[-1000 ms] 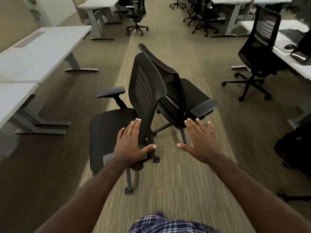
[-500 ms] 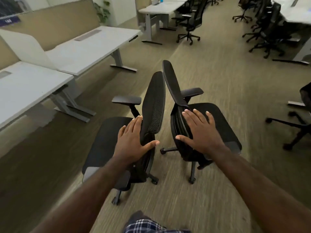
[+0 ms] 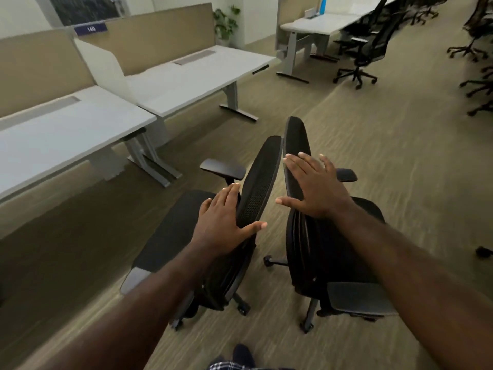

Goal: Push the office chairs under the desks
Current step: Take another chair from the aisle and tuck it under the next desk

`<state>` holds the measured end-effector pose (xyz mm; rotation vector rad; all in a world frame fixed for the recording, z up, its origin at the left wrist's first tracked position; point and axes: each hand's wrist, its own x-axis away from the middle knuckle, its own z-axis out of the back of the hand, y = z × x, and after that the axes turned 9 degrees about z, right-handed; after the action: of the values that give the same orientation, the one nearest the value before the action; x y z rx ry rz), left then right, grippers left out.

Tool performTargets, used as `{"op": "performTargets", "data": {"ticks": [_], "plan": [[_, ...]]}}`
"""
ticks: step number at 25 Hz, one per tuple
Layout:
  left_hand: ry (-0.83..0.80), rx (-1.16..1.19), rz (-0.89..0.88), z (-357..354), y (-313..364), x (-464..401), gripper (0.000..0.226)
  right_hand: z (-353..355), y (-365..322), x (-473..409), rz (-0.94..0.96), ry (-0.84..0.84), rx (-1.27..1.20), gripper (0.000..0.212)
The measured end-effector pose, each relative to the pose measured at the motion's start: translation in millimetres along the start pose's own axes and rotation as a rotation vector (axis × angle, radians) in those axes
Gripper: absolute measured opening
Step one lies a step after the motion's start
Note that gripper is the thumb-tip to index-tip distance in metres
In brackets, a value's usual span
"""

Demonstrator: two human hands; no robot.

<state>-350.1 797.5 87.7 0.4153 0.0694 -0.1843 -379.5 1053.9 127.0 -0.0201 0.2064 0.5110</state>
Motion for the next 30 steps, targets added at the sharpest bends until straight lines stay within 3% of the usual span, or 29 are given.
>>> {"op": "performTargets", "data": {"ticks": [7,16,23,30], "plan": [[-0.061,-0.035,0.115,-23,24,-11,0.113,-13,35,-65,0.232,-0.148,0.003,0.125],[0.008,-0.097,0.489,-48,43,-15,0.105,-45,77,-143,0.506,-0.373,-0.005,0.141],[0.075,-0.134,0.666,-66,68,-24,0.076,-53,89,-178,0.648,-0.473,-0.002,0.142],[0.129,-0.267,0.757,-69,65,-21,0.082,-60,82,-201,0.679,-0.606,-0.059,0.129]]}}
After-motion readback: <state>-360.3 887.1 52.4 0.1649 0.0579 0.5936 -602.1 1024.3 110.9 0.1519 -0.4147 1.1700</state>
